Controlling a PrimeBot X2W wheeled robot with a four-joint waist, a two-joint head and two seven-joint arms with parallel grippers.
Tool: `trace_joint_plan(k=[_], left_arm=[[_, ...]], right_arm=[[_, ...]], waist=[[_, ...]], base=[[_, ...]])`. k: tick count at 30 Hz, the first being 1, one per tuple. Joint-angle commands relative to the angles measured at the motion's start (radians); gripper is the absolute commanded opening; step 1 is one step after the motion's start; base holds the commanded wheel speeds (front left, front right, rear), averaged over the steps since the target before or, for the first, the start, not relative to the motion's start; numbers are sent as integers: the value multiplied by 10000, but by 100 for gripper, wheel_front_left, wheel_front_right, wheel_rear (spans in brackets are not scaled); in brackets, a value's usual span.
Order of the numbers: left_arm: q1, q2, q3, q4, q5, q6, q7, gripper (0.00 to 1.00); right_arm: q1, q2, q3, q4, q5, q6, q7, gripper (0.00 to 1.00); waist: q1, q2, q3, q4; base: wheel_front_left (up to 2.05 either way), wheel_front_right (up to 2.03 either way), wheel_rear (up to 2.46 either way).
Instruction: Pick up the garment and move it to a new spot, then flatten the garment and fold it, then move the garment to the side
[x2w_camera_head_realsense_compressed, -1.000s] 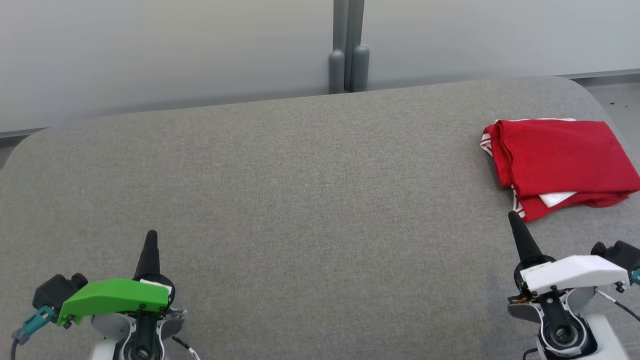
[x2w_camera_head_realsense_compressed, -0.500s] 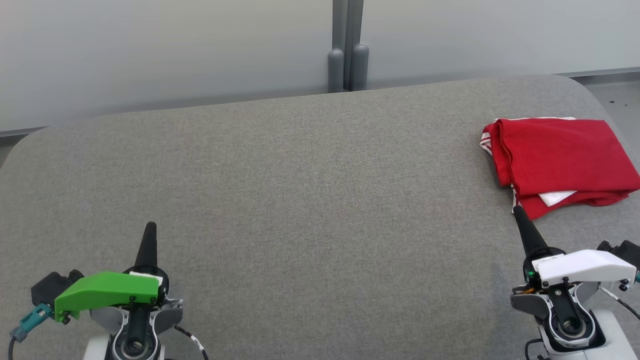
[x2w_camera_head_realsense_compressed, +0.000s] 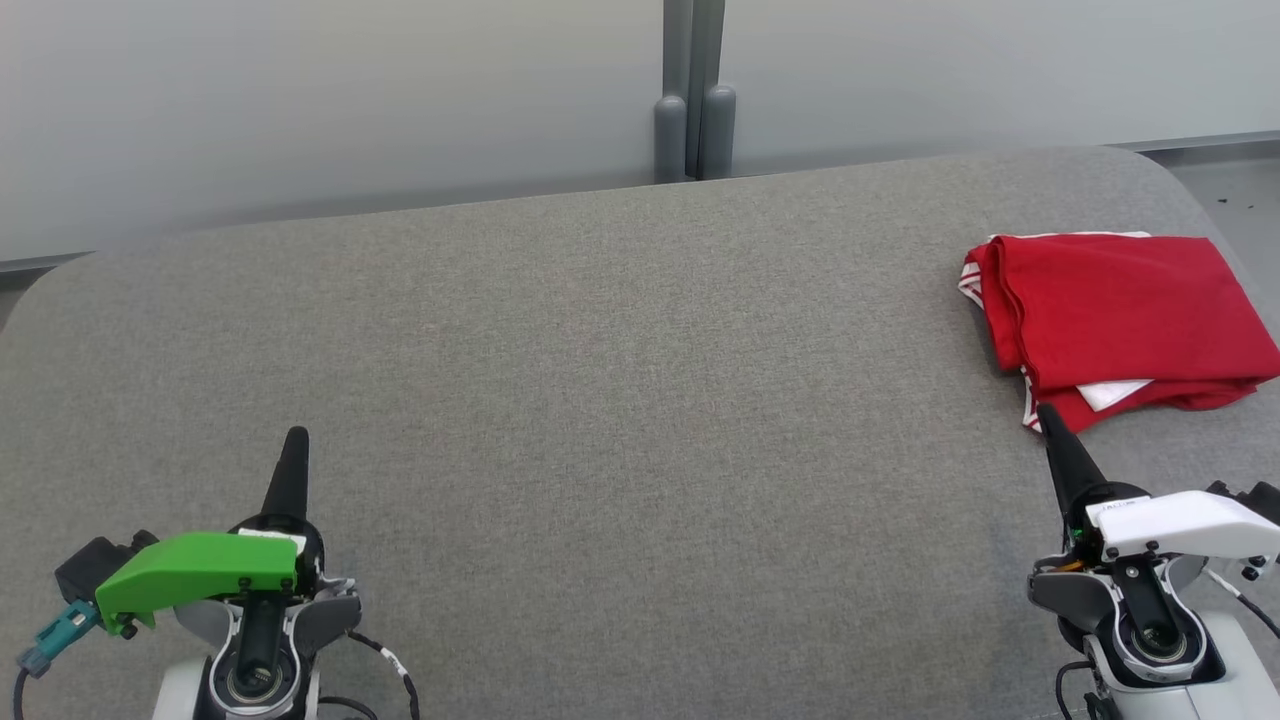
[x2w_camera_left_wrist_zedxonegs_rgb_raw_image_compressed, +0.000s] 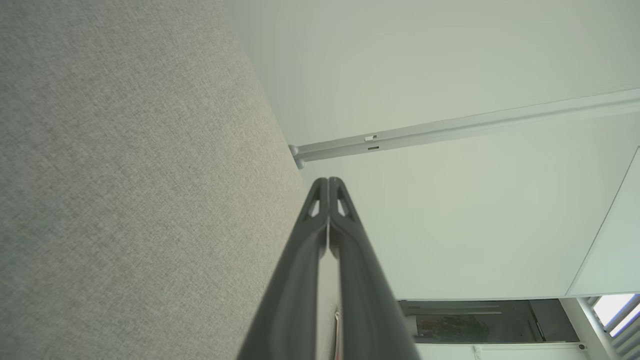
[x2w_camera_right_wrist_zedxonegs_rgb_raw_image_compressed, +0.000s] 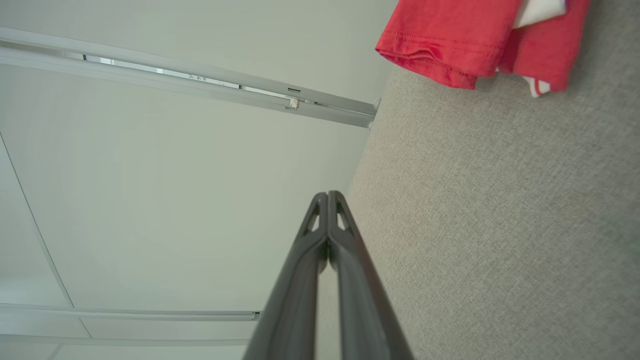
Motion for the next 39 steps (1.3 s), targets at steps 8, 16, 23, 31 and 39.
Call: trace_joint_plan(k=[8, 16, 23, 31, 39], left_arm=[[-315, -90, 213, 64, -587, -206, 174, 0], [-436, -140, 359, 155, -1057, -326, 314, 0], [-537, -183, 474, 238, -1406, -416, 426, 0], [-639, -245, 591, 315, -1871, -528, 565, 0], [-649, -261, 625, 328, -1917, -539, 584, 0]], right_arm=[[-270, -114, -77, 131, 798, 7, 102, 0], [-347, -168, -105, 262, 1455, 7, 157, 0], [-435, -217, -126, 371, 1989, 7, 191, 0], [-509, -271, -141, 489, 2583, 7, 235, 0], [-494, -290, -103, 506, 2738, 7, 213, 0]], waist=[[-1, 0, 18, -10], [-1, 0, 37, -20], [-1, 0, 54, -30], [-1, 0, 72, -40], [-1, 0, 79, -44]], base=[[0, 0, 0], [0, 0, 0], [0, 0, 0], [0, 0, 0], [0, 0, 0]])
